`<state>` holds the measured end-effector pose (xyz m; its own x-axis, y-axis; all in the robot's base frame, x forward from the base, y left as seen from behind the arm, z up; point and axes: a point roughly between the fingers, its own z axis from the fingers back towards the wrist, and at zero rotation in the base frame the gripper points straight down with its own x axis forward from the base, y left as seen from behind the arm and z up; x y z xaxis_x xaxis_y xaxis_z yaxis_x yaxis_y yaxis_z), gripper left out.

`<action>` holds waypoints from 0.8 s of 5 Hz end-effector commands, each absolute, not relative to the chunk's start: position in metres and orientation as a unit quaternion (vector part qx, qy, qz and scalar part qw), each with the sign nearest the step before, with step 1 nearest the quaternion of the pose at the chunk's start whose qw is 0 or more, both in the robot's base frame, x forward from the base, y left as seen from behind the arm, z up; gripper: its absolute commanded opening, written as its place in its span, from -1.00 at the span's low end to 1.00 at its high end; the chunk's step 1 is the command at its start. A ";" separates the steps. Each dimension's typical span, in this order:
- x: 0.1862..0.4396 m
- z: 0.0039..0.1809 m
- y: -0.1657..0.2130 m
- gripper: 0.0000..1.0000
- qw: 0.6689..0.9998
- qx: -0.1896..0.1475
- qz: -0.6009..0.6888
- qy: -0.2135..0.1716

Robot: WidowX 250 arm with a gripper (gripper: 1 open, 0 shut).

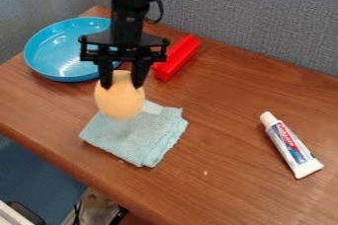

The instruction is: Put the yellow ball on the blue plate

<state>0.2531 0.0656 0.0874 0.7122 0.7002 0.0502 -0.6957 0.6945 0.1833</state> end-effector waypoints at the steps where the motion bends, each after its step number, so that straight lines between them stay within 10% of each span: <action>1: 0.261 0.112 0.075 -1.00 0.919 0.080 0.386 -0.022; 4: 0.278 0.134 0.142 -1.00 0.879 0.058 0.473 -0.028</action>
<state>0.2730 0.1384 0.1219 0.5462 0.8351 0.0653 -0.8362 0.5389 0.1019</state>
